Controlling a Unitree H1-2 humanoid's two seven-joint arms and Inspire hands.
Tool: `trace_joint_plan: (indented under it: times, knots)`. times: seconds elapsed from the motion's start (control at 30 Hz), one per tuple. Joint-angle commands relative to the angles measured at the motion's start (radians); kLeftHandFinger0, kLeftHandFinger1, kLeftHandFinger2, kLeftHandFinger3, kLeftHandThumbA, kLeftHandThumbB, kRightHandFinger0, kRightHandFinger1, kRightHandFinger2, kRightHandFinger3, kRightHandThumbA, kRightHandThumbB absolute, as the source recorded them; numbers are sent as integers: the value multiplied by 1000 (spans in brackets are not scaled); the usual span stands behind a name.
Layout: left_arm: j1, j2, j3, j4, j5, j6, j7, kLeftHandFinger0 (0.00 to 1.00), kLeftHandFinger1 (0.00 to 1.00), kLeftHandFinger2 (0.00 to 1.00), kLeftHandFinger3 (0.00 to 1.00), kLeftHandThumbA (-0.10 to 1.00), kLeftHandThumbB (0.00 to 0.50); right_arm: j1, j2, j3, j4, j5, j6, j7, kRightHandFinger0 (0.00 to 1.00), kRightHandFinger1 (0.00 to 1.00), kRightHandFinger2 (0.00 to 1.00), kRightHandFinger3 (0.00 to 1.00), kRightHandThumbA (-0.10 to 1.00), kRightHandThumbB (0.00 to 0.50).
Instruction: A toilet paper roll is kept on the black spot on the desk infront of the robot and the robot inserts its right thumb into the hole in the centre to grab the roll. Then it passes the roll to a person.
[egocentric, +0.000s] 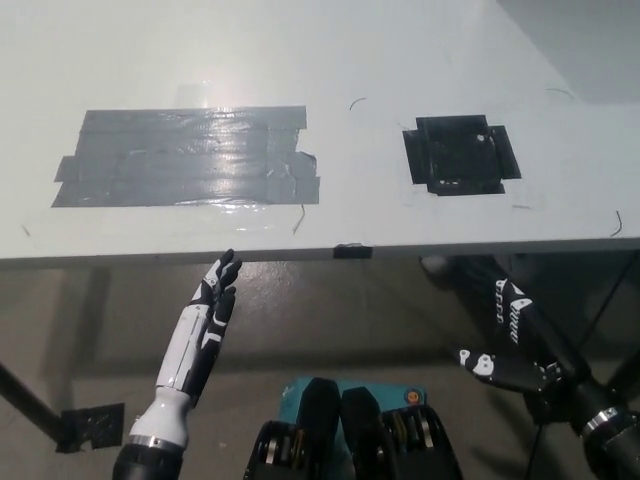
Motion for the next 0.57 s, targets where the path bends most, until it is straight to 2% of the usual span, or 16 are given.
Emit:
trace_joint_plan:
  times: [0.0, 0.3, 0.4, 0.53]
  knots:
    - [-5, 4, 2, -24, -8, -36, 13, 1000, 1000, 1000, 1000, 1000, 89, -31, 6, -13, 23, 1, -153, -56, 1000, 1000, 1000, 1000, 775, 229]
    - [43, 1, -3, -45, -8, -38, 11, 1000, 1000, 1000, 1000, 1000, 75, 7, 0, 15, 13, -10, -166, -63, 1000, 1000, 1000, 1000, 776, 232]
    - [64, -2, -5, -42, -9, -48, 13, 1000, 1000, 1000, 1000, 1000, 73, 27, 0, 8, 9, 19, -165, -56, 1000, 1000, 1000, 1000, 801, 248]
    - [57, -4, -1, -40, -5, -46, 19, 1000, 1000, 1000, 1000, 1000, 100, 21, -5, -5, 7, 41, -161, -52, 1000, 1000, 1000, 1000, 804, 253]
